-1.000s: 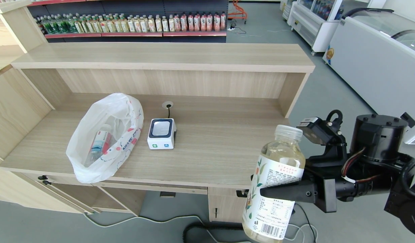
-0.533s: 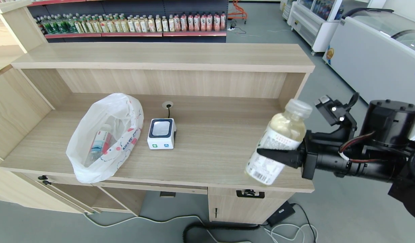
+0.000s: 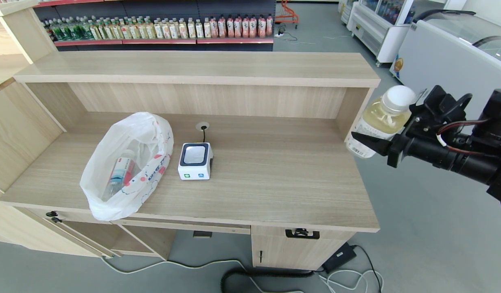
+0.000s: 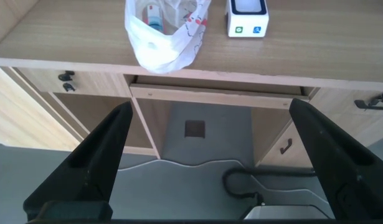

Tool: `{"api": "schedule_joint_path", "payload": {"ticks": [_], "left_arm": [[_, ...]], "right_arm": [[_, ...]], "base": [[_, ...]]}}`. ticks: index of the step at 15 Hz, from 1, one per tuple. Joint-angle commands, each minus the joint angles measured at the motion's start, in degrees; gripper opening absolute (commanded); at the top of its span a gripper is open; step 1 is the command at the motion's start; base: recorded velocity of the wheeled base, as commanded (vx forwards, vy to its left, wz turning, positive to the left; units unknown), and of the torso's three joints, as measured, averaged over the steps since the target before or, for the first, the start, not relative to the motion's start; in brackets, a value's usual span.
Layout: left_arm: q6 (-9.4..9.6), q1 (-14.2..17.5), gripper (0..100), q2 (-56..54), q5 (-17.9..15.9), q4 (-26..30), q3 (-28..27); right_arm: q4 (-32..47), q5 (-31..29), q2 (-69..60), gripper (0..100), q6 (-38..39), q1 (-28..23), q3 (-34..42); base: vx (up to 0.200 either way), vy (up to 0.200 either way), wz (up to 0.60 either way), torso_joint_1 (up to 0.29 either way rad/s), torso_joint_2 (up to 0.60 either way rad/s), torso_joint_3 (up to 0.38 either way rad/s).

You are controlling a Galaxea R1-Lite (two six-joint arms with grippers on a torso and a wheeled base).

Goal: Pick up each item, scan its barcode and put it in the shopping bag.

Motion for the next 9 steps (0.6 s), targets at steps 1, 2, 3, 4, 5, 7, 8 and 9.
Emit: {"api": "schedule_joint_path", "payload": {"ticks": [1, 2, 3, 4, 5, 7, 8, 9], "left_arm": [[-0.01, 0.04, 100, -0.02, 0.0, -0.01, 0.01], [0.17, 0.04, 100, -0.02, -0.09, -0.01, 0.01], [0.17, 0.04, 100, -0.02, -0.09, -0.01, 0.01], [-0.01, 0.04, 100, -0.02, -0.09, -0.01, 0.01], [-0.01, 0.04, 100, -0.02, 0.0, -0.01, 0.01], [0.08, 0.04, 100, -0.02, 0.0, -0.01, 0.01], [0.17, 0.04, 100, -0.02, 0.0, -0.01, 0.01], [0.08, 0.04, 100, -0.02, -0.09, -0.01, 0.01]], "right_arm": [[-0.38, -0.76, -0.5, 0, -2.68, -0.8, -0.19], [-1.08, -1.91, -0.5, 0, -3.56, -0.8, -0.28], [-1.87, -3.05, -0.5, 0, -4.09, -0.8, -0.63], [-2.23, -3.14, -0.68, 0, -4.62, -0.8, -0.98], [-2.14, -3.05, -1.03, 0, -5.32, -0.71, -0.9], [-2.14, -3.22, -0.77, 0, -8.92, -0.54, -0.37], [-2.05, -3.05, -0.94, 0, -10.33, -0.54, 0.16], [-2.14, -3.14, -0.94, 0, -10.33, -0.54, 0.33]], "base": [[0.0, 0.0, 0.0, 0.0, 0.0, 0.0], [0.0, 0.0, 0.0, 0.0, 0.0, 0.0], [0.0, 0.0, 0.0, 0.0, 0.0, 0.0], [0.0, 0.0, 0.0, 0.0, 0.0, 0.0], [0.0, 0.0, 0.0, 0.0, 0.0, 0.0], [0.0, 0.0, 0.0, 0.0, 0.0, 0.0], [0.0, 0.0, 0.0, 0.0, 0.0, 0.0], [0.0, 0.0, 0.0, 0.0, 0.0, 0.0]]}}
